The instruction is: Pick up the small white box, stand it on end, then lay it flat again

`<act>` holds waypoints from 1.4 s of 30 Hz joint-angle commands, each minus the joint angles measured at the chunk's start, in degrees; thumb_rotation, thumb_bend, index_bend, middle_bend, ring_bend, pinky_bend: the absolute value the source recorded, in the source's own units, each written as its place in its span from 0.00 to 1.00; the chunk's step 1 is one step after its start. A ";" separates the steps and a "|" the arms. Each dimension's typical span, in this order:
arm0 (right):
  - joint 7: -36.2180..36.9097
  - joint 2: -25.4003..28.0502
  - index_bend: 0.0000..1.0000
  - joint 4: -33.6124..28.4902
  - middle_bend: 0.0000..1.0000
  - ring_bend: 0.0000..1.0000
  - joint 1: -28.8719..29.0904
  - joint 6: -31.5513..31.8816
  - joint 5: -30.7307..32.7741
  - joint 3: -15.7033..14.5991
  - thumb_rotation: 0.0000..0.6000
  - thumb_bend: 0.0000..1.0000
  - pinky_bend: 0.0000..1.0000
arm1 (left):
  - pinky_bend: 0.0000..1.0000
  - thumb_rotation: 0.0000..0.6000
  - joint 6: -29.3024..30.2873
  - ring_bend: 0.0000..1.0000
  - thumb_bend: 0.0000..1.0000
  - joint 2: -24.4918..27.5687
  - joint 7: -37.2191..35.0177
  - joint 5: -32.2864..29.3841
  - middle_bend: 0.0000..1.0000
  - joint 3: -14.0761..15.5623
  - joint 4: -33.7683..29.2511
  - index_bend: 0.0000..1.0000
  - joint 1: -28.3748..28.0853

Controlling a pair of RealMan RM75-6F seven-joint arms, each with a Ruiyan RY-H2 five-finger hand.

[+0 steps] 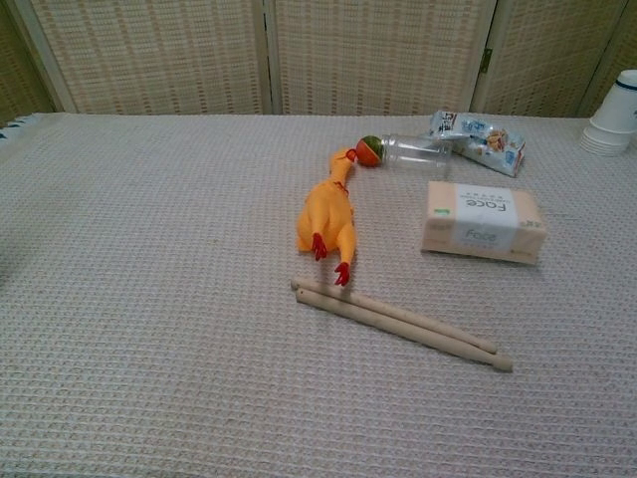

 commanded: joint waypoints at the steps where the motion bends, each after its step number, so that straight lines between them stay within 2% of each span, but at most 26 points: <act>1: 4.22 3.60 0.00 -5.86 0.01 0.00 7.26 -11.35 0.62 1.58 1.00 0.07 0.00 | 0.20 1.00 0.47 0.00 0.63 0.69 -1.42 0.86 0.00 -0.02 -0.30 0.16 0.30; 4: 8.07 5.43 0.00 -8.71 0.01 0.00 13.79 -21.71 3.84 4.01 1.00 0.07 0.00 | 0.20 1.00 -0.03 0.00 0.63 1.18 -2.63 0.87 0.00 0.12 -0.58 0.16 0.41; 6: 6.90 5.52 0.00 -9.72 0.01 0.00 17.53 -26.60 6.95 5.66 1.00 0.07 0.00 | 0.20 1.00 -0.27 0.00 0.63 1.49 -3.01 1.11 0.00 0.24 -0.75 0.16 0.38; 9: 0.91 3.88 0.00 -11.44 0.01 0.00 23.99 -32.41 15.28 8.59 1.00 0.07 0.00 | 0.20 1.00 0.34 0.00 0.63 2.08 -4.36 1.98 0.00 0.11 -1.22 0.16 0.59; 12: -5.65 1.62 0.00 -12.23 0.01 0.00 29.50 -35.59 23.53 9.71 1.00 0.07 0.00 | 0.20 1.00 0.70 0.00 0.63 2.57 -5.51 2.34 0.00 0.05 -1.32 0.16 0.86; 15: -15.34 -0.96 0.00 -12.11 0.01 0.00 36.53 -38.18 33.30 8.40 1.00 0.07 0.00 | 0.20 1.00 0.66 0.00 0.63 2.98 -6.11 2.38 0.00 0.01 -1.35 0.16 0.97; 19: -24.62 -6.23 0.00 -11.66 0.01 0.00 45.10 -36.26 46.76 6.42 1.00 0.07 0.00 | 0.20 1.00 1.21 0.00 0.63 3.15 -6.14 2.66 0.00 -0.13 -1.39 0.16 1.10; 25: -31.14 -11.41 0.00 -11.16 0.01 0.00 51.62 -34.16 57.20 3.02 1.00 0.07 0.00 | 0.20 1.00 1.65 0.00 0.63 3.91 -7.38 2.38 0.00 -0.51 -1.53 0.16 1.50; 32: -33.47 -16.73 0.00 -7.78 0.01 0.00 53.02 -30.87 57.30 0.62 1.00 0.07 0.00 | 0.20 1.00 1.75 0.00 0.63 4.52 -8.44 2.70 0.00 -0.58 -1.88 0.16 1.70; 39: -31.50 -20.08 0.00 -2.54 0.01 0.00 51.81 -29.06 54.37 1.11 1.00 0.07 0.00 | 0.20 1.00 1.12 0.00 0.63 4.85 -9.09 2.22 0.00 -0.61 -1.89 0.16 1.72; 42: -30.65 -21.39 0.01 -0.07 0.01 0.00 51.79 -30.19 54.58 1.62 1.00 0.07 0.00 | 0.20 1.00 1.07 0.00 0.63 4.96 -9.41 2.08 0.00 -0.73 -1.78 0.16 1.75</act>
